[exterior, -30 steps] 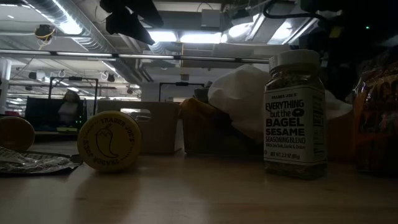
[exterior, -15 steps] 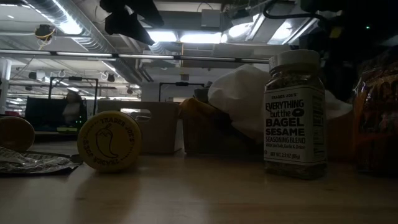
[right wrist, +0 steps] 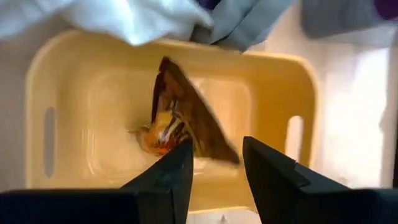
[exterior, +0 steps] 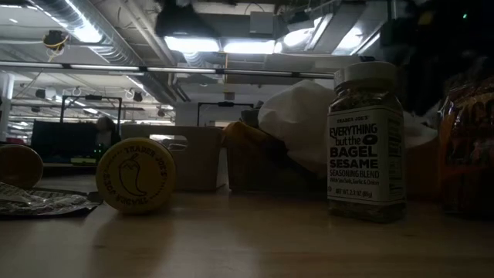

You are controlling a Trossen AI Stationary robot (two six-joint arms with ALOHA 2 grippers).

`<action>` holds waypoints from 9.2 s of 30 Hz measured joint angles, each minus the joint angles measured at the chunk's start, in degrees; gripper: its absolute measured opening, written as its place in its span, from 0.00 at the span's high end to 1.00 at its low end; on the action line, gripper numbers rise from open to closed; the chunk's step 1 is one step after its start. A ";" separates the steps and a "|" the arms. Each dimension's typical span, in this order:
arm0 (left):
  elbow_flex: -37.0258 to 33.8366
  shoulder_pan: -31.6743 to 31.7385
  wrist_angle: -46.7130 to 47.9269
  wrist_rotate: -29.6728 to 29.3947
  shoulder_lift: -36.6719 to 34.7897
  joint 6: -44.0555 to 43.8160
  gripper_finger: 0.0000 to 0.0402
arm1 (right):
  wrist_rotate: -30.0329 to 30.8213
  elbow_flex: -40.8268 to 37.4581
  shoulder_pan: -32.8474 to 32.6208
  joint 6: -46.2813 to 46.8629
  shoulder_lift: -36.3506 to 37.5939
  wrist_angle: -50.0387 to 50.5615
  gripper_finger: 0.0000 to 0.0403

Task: Sort spices by type
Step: Put the top orange seasoning pack into the yellow bin, then put the top green seasoning can into the green bin

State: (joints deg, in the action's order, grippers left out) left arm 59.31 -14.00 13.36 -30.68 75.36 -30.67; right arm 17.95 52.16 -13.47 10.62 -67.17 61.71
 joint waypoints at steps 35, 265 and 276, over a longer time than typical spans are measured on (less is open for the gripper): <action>16.63 3.12 -24.15 -0.09 28.40 9.83 0.25 | -0.52 -0.14 -0.02 1.01 34.30 -1.90 0.65; 22.43 2.73 -4.59 2.11 34.40 23.70 0.48 | -36.35 12.96 -4.24 14.62 0.63 4.49 0.67; 22.43 2.75 -3.17 2.13 34.40 23.02 0.48 | -29.32 12.96 -22.46 33.65 0.65 9.63 0.67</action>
State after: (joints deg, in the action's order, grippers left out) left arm 81.73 -11.25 10.20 -28.56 109.75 -7.65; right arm -11.37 65.12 -35.93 44.27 -66.52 71.34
